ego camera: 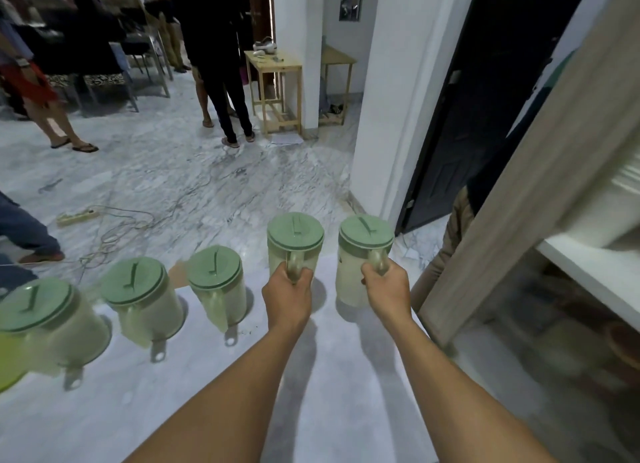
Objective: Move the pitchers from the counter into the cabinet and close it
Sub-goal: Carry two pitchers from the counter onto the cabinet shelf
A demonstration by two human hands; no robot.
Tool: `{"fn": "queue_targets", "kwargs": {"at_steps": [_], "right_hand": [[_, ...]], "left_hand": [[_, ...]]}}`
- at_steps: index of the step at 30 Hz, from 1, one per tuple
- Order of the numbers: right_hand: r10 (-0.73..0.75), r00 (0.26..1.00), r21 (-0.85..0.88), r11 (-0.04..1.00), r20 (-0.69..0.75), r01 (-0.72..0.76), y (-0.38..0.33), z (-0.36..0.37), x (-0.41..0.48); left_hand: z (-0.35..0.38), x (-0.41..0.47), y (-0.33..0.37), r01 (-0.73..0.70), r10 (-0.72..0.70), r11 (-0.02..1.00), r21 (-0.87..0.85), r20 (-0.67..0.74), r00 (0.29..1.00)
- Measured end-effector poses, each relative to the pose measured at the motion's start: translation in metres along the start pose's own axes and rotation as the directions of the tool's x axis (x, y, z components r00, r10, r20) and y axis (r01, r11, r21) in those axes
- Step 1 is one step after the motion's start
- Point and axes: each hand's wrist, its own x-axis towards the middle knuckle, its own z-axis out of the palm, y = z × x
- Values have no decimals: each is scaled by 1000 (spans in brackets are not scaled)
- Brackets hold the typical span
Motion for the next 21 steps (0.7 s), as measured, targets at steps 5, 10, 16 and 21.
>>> {"fn": "queue_targets", "kwargs": {"at_steps": [5, 10, 16, 21], "right_hand": [[-41, 993, 2, 999, -111, 41, -41, -35, -35], [-49, 969, 54, 996, -243, 64, -87, -71, -90], [-69, 893, 6, 997, -444, 80, -142, -126, -187], [-87, 804, -24, 996, -588, 90, -179, -179, -277]], "left_hand": [[-25, -20, 48, -78, 79, 997, -24, 36, 996], [-58, -48, 95, -167, 178, 980, -105, 106, 978], [-105, -106, 149, -270, 316, 942, -198, 262, 912], [-141, -167, 192, -356, 441, 892, -280, 362, 821]]}}
